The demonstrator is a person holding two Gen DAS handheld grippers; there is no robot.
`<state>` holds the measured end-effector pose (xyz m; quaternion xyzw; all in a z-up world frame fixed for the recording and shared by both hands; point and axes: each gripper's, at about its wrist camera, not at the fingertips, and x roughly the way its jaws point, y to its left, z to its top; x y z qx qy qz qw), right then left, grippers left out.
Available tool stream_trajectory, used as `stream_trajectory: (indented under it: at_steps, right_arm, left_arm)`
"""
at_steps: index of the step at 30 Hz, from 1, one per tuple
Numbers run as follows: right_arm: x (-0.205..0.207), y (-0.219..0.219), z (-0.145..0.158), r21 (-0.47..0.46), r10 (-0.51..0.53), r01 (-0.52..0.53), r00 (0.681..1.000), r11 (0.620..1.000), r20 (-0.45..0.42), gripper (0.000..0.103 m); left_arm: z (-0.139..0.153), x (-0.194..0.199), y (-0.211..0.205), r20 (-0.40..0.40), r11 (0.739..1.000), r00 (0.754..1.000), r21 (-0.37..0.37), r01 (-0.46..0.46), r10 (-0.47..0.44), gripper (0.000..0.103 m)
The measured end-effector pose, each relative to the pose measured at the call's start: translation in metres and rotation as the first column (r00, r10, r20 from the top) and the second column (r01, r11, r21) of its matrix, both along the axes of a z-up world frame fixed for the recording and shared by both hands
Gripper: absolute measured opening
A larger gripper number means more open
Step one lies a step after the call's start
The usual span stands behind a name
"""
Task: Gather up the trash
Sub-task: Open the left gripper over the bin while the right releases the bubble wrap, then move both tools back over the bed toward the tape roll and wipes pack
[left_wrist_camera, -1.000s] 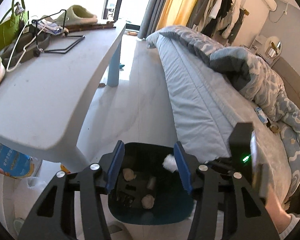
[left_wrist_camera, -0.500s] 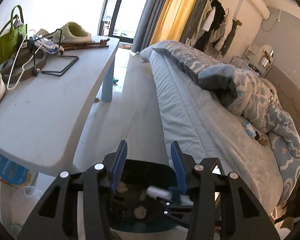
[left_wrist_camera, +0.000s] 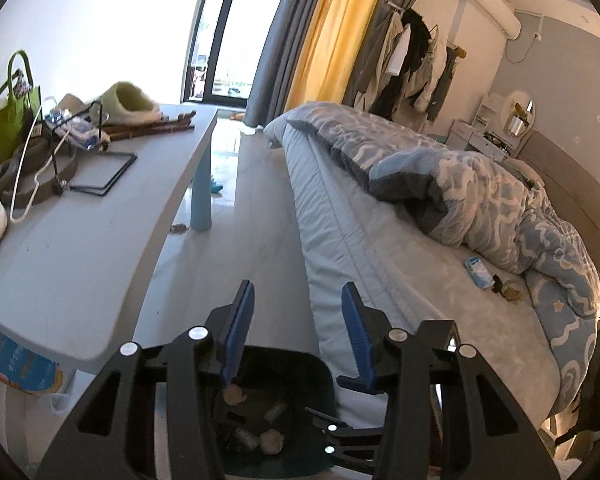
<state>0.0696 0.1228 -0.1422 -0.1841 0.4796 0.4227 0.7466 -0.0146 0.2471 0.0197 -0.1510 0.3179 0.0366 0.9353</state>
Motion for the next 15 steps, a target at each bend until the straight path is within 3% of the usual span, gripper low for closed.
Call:
stream_trajectory:
  at_steps: [8,12,15]
  right_arm:
    - [0.017,-0.04,0.039,0.086,-0.062,0.057,0.996,0.995,0.061,0.056]
    - [0.027,-0.07,0.059,0.132,-0.132,0.118,0.986,0.984,0.104,0.061]
    - [0.034,-0.093,0.071,0.158,-0.18,0.158,0.974,0.975,0.137,0.063]
  left_arm:
    - [0.012,0.018,-0.031,0.019,0.999,1.0,0.043,0.022,-0.022,0.055]
    - [0.017,0.027,-0.054,0.044,0.997,0.998,0.056,0.046,-0.048,0.068]
    - [0.017,0.033,-0.069,0.047,0.996,0.997,0.069,0.062,-0.065,0.073]
